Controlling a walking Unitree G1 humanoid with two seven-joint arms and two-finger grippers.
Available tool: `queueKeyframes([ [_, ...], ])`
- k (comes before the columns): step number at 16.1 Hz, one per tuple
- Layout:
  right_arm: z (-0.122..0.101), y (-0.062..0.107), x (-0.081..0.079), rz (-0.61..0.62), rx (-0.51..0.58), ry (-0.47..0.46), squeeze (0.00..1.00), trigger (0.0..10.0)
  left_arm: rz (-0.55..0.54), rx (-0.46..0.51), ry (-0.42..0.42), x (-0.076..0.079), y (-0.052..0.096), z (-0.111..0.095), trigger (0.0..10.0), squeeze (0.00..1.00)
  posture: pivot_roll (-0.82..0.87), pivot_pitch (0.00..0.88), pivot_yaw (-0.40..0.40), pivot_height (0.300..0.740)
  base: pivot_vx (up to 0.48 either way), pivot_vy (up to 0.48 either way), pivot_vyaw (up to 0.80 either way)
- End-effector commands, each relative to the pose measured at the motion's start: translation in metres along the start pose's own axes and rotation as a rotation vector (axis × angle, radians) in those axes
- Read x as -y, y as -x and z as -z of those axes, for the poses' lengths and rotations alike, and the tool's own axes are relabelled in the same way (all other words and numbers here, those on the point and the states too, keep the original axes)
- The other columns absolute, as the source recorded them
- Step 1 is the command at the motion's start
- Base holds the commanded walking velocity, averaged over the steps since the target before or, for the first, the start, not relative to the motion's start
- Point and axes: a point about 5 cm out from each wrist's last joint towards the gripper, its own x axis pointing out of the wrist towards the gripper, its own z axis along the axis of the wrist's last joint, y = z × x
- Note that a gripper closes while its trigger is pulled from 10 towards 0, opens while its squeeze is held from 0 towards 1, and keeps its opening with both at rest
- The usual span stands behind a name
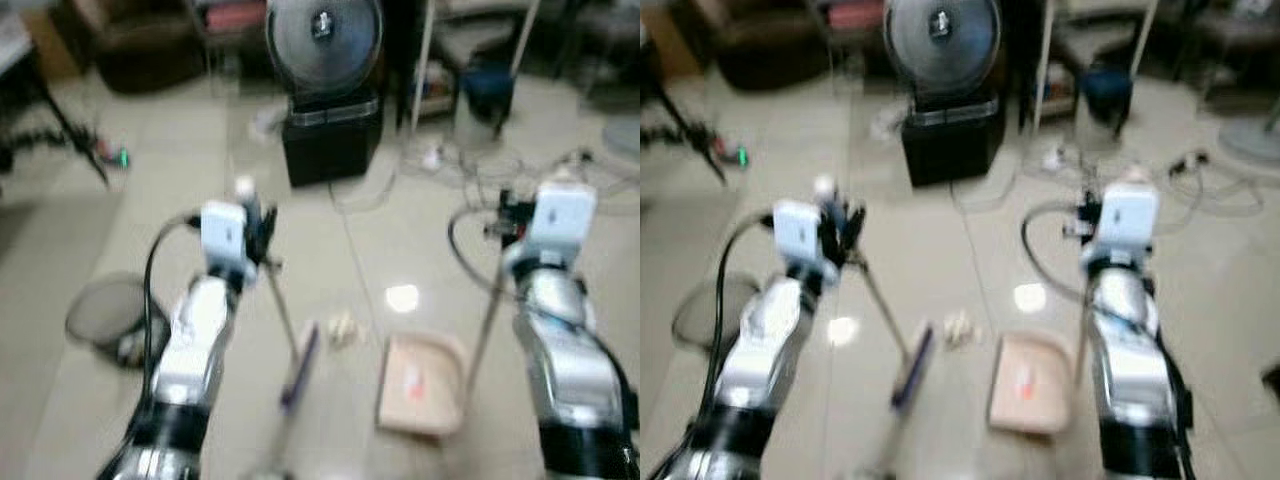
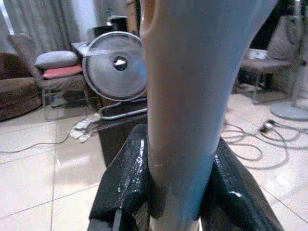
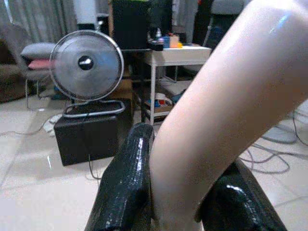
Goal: Sweep floor
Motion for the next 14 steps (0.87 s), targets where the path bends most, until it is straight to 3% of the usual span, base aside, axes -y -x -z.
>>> queueKeyframes([
  [1, -0.009, -0.004, -0.015, -0.062, 0.044, -0.037, 0.0, 10.0, -0.056, 0.025, -0.039, -0.014, 0.004, -0.006, 10.0, 0.0, -0.02, 0.081, 0.024, 0.74, 0.405, 0.0, 0.0],
  [5, -0.009, -0.009, -0.018, -0.083, 0.053, -0.049, 0.0, 10.0, -0.096, 0.05, -0.062, -0.02, 0.008, -0.011, 10.0, 0.0, 0.01, 0.082, -0.028, 0.74, 0.411, 0.0, 0.0],
  [14, -0.008, -0.004, -0.007, -0.018, 0.082, -0.05, 0.0, 10.0, -0.067, 0.033, -0.061, -0.012, 0.001, -0.008, 10.0, 0.0, -0.02, 0.099, 0.029, 0.74, 0.43, 0.0, 0.0],
])
